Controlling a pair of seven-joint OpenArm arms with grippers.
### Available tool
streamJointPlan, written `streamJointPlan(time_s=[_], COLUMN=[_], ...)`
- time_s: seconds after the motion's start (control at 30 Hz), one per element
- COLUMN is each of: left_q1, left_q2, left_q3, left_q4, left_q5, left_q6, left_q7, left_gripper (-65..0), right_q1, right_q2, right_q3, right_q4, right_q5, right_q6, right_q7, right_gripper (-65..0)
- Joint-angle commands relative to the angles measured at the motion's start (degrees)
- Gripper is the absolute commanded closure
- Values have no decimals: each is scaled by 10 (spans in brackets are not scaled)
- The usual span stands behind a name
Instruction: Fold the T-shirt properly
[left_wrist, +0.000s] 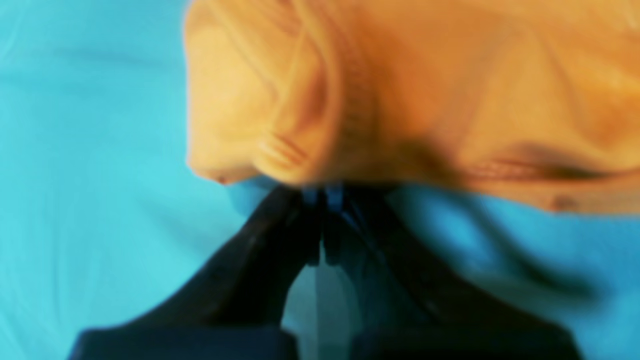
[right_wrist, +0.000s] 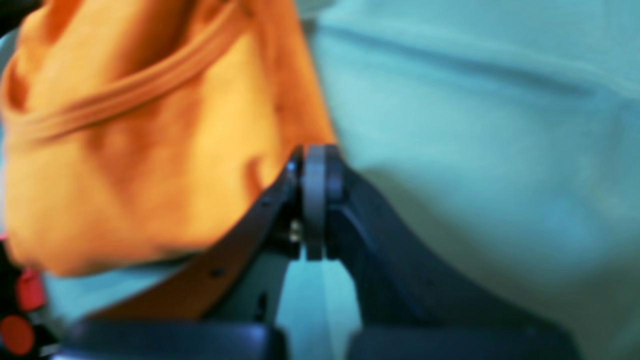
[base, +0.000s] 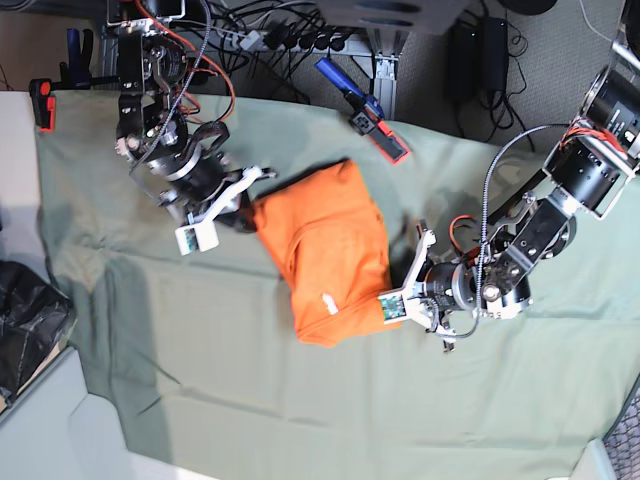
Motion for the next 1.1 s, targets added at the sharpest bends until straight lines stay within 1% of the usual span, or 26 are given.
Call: streamJointPlan(time_s=[0.0, 0.13, 0.23, 0.37, 0.5, 0.57, 0.63, 0.7, 0.73, 0.8, 0.87, 0.97, 1.07], left_q1=[-21, -33, -41, -47, -47, -47, -47, -46, -45, -36, -16, 33, 105], left_q2=[5, 13, 20, 27, 21, 13, 2, -14, -25, -51, -78, -120, -155], left_q3=[-5, -5, -5, -5, -5, -5, -17, -42, -56, -89, -122, -170, -236], left_q4=[5, 2, 2, 2, 2, 2, 3, 7, 14, 36, 76, 160, 252], left_q5=[-5, -5, -5, -5, -5, -5, -5, -26, -47, -97, -146, -202, -274], left_q6=[5, 5, 5, 5, 8, 17, 33, 35, 33, 7, -11, -13, -13], left_q7=[-19, -34, -38, -47, -45, -40, -16, 10, 23, 44, 62, 99, 142], left_gripper=[0, 0, 0, 0, 0, 0, 0, 0, 0, 0, 0, 0, 0], right_q1=[-4, -42, -57, -74, -81, -81, -81, -81, -81, -84, -97, -127, -172], right_q2=[-3, -42, -74, -111, -129, -129, -128, -128, -128, -122, -108, -83, -57], right_q3=[4, 3, 3, 3, 3, 3, 9, 23, 33, 57, 82, 120, 158], right_q4=[18, 42, 46, 47, 48, 52, 63, 82, 92, 111, 135, 176, 216], right_q5=[9, 17, 18, 35, 34, 32, 21, 9, 10, 10, 13, 18, 35], right_q6=[52, 53, 58, 59, 59, 59, 59, 59, 59, 59, 58, 58, 58], right_q7=[9, 8, 8, 7, 7, 7, 4, -12, -23, -38, -36, -37, -37], right_gripper=[0, 0, 0, 0, 0, 0, 0, 0, 0, 0, 0, 0, 0])
